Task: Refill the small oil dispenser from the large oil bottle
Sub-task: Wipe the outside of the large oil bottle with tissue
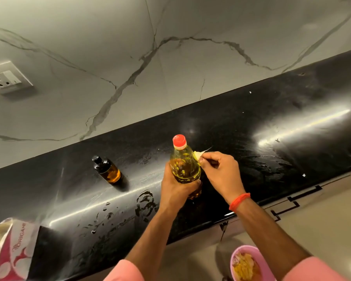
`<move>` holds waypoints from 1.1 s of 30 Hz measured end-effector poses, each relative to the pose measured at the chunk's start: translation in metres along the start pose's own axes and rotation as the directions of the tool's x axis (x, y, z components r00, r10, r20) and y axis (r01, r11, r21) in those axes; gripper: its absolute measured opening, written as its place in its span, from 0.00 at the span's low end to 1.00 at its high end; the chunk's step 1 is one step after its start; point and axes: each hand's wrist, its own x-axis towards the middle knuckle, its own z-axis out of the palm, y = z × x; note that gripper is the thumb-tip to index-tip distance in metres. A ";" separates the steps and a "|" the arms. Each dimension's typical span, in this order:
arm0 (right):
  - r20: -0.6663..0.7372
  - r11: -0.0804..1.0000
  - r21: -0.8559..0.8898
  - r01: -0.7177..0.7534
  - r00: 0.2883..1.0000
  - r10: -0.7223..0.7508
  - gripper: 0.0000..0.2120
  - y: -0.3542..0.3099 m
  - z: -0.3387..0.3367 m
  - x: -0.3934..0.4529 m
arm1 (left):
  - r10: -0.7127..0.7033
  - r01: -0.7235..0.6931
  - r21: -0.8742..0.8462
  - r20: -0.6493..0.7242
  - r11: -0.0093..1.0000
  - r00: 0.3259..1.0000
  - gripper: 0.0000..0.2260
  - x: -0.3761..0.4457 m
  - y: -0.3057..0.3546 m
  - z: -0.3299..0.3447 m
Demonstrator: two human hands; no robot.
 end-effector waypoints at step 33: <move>0.299 0.898 0.390 0.203 0.895 -0.332 0.13 -0.080 -0.037 -0.032 | 0.150 -0.157 -0.132 -0.062 0.979 0.987 0.32 -0.072 0.055 -0.038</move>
